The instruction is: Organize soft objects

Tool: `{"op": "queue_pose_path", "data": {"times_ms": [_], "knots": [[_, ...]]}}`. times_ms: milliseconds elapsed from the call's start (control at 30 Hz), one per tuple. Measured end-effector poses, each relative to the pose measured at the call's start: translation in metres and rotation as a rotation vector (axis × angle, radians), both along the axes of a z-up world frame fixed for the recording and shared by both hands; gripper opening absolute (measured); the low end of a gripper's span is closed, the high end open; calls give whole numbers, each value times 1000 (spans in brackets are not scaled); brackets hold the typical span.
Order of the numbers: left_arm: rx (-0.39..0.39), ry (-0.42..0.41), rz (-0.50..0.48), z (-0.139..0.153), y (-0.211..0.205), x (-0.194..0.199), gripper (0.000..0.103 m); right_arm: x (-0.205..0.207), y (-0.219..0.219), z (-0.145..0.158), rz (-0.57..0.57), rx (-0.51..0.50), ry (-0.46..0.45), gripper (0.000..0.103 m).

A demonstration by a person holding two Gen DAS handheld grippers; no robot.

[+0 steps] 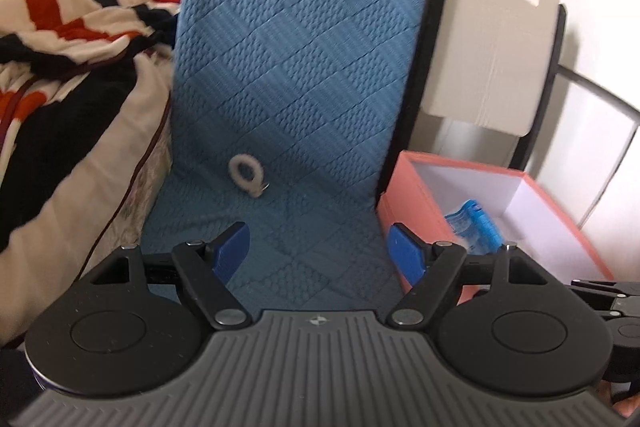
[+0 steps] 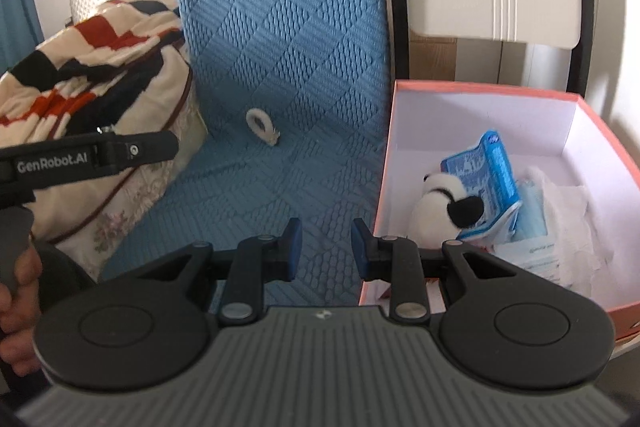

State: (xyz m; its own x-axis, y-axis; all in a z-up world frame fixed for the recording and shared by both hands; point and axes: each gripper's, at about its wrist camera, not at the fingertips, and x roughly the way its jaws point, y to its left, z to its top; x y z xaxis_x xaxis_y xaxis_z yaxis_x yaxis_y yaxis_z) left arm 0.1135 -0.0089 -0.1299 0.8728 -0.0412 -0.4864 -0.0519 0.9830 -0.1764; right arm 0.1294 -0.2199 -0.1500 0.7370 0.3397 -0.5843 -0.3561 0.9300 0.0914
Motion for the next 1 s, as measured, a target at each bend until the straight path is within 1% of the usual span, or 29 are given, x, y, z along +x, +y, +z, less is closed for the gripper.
{"op": "queue_pose_path", "data": {"times_ms": [133, 233, 367, 467, 767, 900, 1000], "knots": [[19, 17, 7, -12, 5, 0, 80, 1, 1, -16, 5, 7, 23, 31], [24, 30, 17, -19, 9, 0, 80, 0, 4, -24, -17, 18, 31, 31], [17, 45, 30, -27, 12, 5, 80, 0, 15, -26, 0, 24, -9, 31], [14, 39, 26, -31, 16, 10, 80, 4, 21, -30, 17, 33, 3, 31], [2, 63, 28, -42, 34, 36, 80, 26, 38, -33, 35, 79, 25, 31], [-19, 56, 23, -43, 41, 45, 80, 38, 51, -35, 54, 75, 21, 31], [-27, 71, 26, -46, 46, 55, 80, 49, 58, -35, 61, 73, 17, 32]]}}
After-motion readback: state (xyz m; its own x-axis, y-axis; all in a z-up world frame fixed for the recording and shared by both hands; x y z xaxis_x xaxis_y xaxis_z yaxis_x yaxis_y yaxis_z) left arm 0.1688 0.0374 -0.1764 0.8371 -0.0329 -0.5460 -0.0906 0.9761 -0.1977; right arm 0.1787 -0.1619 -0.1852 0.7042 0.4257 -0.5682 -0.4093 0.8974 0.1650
